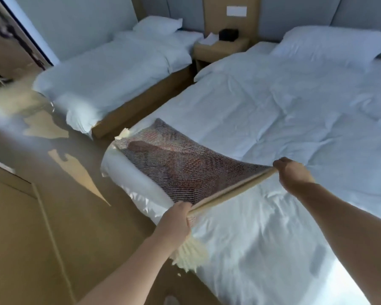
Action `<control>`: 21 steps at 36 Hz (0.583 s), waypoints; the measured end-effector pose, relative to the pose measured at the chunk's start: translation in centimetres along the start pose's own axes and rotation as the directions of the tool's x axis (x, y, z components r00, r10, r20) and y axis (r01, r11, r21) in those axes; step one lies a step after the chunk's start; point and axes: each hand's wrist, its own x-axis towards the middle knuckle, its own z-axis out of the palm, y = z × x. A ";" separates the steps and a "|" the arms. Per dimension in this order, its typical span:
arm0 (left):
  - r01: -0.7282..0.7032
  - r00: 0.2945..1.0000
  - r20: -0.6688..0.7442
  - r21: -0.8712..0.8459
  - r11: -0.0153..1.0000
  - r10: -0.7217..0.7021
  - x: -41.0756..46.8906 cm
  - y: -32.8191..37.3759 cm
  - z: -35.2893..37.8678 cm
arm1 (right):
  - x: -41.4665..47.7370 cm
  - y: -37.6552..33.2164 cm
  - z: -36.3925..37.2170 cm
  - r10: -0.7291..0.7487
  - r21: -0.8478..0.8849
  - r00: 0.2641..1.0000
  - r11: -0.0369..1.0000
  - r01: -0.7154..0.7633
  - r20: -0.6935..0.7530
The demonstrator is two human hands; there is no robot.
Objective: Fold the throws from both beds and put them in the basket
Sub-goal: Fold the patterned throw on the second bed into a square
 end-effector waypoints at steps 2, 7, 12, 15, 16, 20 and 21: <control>0.021 0.999 -0.028 -0.019 1.000 -0.022 0.0 -1.5 -1.8 | 0.8 -2.2 -1.6 0.014 0.051 1.000 0.999 -0.013 -0.016; -0.014 0.994 -0.106 0.047 0.999 0.018 0.1 -6.3 -5.9 | 3.0 -7.3 -4.5 0.048 0.074 0.996 0.996 -0.042 -0.078; -0.089 0.980 -0.174 0.025 0.996 0.092 0.7 -10.9 -9.7 | 5.1 -11.2 -5.6 -0.012 0.041 0.985 0.999 0.019 -0.173; -0.123 0.975 -0.187 0.008 0.992 0.122 1.6 -13.3 -11.5 | 6.3 -13.8 -6.0 0.000 0.013 0.981 1.000 0.003 -0.193; -0.129 0.974 -0.187 0.011 0.992 0.129 2.0 -14.0 -12.0 | 6.7 -14.5 -6.0 0.006 0.008 0.980 1.000 -0.004 -0.201; -0.152 0.969 -0.193 0.030 0.988 0.155 3.7 -16.4 -13.7 | 8.1 -17.3 -6.1 -0.013 0.003 0.967 1.000 0.014 -0.255; -0.151 0.968 -0.197 0.041 0.988 0.156 4.1 -17.0 -14.0 | 8.6 -17.9 -6.1 -0.023 0.007 0.964 1.000 0.025 -0.264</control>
